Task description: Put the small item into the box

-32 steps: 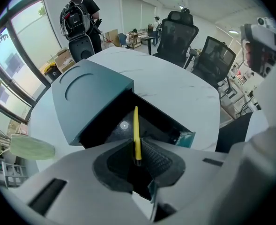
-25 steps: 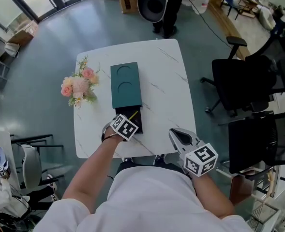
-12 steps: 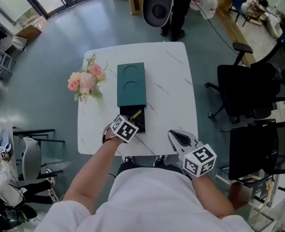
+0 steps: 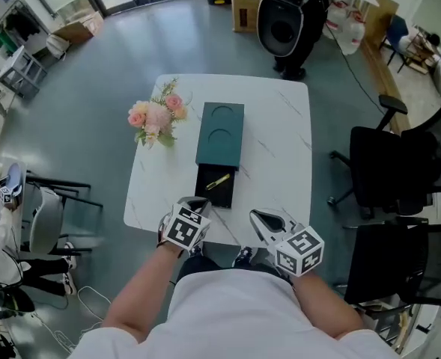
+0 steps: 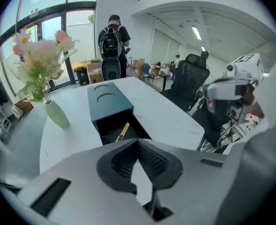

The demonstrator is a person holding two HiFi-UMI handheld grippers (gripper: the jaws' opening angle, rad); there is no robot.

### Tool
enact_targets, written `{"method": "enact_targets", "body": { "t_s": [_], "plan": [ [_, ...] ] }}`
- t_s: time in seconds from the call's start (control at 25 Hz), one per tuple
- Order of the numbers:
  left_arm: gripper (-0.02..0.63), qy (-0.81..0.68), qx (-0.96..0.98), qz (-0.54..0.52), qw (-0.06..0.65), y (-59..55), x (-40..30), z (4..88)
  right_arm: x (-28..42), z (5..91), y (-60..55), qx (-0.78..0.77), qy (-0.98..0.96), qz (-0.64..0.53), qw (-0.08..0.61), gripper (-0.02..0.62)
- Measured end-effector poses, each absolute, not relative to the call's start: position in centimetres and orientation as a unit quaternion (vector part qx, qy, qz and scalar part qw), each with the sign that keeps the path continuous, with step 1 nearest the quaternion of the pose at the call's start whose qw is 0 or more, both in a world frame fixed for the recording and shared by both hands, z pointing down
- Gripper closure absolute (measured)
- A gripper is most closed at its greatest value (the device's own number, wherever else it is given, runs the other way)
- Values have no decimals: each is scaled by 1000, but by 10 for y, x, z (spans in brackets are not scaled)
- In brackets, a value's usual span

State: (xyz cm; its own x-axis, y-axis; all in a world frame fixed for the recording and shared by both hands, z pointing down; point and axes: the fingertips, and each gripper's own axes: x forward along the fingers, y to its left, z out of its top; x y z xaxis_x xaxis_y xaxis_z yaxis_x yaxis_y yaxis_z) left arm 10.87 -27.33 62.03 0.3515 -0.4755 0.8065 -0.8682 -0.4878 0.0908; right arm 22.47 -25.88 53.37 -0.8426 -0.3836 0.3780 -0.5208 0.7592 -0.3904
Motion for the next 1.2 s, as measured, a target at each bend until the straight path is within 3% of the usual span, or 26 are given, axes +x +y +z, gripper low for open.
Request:
{"method": "enact_targets", "body": {
  "t_s": [0.2, 0.48, 0.88, 1.2],
  "plan": [
    [591, -454, 790, 300, 282, -238, 107, 593, 206, 535, -250, 207, -937, 240, 148, 580],
    [591, -436, 813, 283, 260, -204, 94, 576, 179, 525, -218, 195, -944, 217, 152, 580],
    [591, -427, 834, 247, 248, -177, 13, 549, 126, 516, -174, 279, -922, 210, 167, 580],
    [591, -371, 871, 218, 237, -125, -4, 533, 106, 512, -117, 354, -897, 216, 153, 580]
  ]
}}
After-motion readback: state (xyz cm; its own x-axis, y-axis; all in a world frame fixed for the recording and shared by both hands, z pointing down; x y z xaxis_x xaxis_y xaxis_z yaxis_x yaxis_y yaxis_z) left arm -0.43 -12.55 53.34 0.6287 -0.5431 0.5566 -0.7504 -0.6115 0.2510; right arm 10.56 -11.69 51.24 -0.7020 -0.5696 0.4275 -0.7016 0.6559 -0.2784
